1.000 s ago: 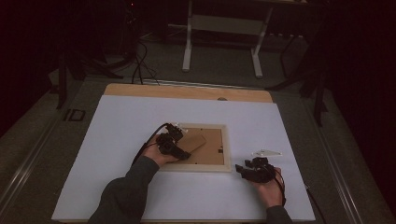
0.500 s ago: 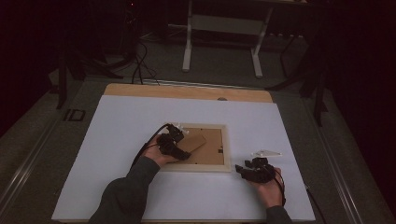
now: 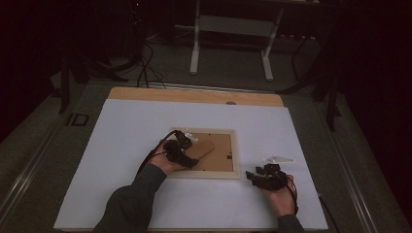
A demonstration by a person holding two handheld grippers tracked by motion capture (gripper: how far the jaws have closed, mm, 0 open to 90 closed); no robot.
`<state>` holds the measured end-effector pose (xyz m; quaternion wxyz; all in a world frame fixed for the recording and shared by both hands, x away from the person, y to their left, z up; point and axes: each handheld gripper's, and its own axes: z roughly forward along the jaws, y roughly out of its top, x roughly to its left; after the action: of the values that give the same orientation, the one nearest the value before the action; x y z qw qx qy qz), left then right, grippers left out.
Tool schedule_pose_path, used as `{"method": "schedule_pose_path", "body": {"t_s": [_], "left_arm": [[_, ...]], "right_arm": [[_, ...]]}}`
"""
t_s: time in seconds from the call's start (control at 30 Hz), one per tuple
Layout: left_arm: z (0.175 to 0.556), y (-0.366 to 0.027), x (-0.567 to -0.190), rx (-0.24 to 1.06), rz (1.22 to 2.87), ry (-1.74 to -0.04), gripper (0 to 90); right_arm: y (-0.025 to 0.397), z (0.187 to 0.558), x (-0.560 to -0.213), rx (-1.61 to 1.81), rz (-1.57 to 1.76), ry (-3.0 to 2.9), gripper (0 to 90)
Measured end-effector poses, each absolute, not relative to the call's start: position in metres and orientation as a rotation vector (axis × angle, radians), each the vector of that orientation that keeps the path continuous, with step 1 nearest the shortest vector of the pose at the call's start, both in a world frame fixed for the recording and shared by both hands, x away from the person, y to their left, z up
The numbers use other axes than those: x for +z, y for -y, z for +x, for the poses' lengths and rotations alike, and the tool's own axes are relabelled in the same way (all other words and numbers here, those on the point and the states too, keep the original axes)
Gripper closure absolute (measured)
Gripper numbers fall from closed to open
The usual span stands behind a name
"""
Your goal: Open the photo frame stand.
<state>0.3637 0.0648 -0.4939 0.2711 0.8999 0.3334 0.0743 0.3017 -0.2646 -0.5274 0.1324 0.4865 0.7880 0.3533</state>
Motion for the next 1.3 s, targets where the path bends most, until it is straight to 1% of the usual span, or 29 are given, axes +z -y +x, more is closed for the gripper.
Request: {"method": "schedule_pose_path", "body": {"t_s": [0.37, 0.57, 0.73, 1.03, 1.3], "left_arm": [[0.36, -0.065, -0.495, 0.238, 2.41, -0.88, 35.6], [0.355, -0.065, -0.494, 0.283, 2.401, -0.866, 35.6], [0.347, -0.064, -0.494, 0.345, 2.386, -0.849, 35.6], [0.341, -0.063, -0.492, 0.399, 2.379, -0.829, 35.6], [0.335, -0.061, -0.489, 0.451, 2.372, -0.808, 35.5]], "right_arm": [[0.268, 0.299, -0.522, 1.044, 1.424, -2.254, 48.2], [0.27, 0.3, -0.519, 1.055, 1.421, -2.241, 48.2], [0.269, 0.303, -0.508, 1.051, 1.388, -2.238, 48.1], [0.262, 0.311, -0.495, 1.034, 1.322, -2.252, 48.0], [0.261, 0.326, -0.473, 1.047, 1.272, -2.252, 47.8]]}}
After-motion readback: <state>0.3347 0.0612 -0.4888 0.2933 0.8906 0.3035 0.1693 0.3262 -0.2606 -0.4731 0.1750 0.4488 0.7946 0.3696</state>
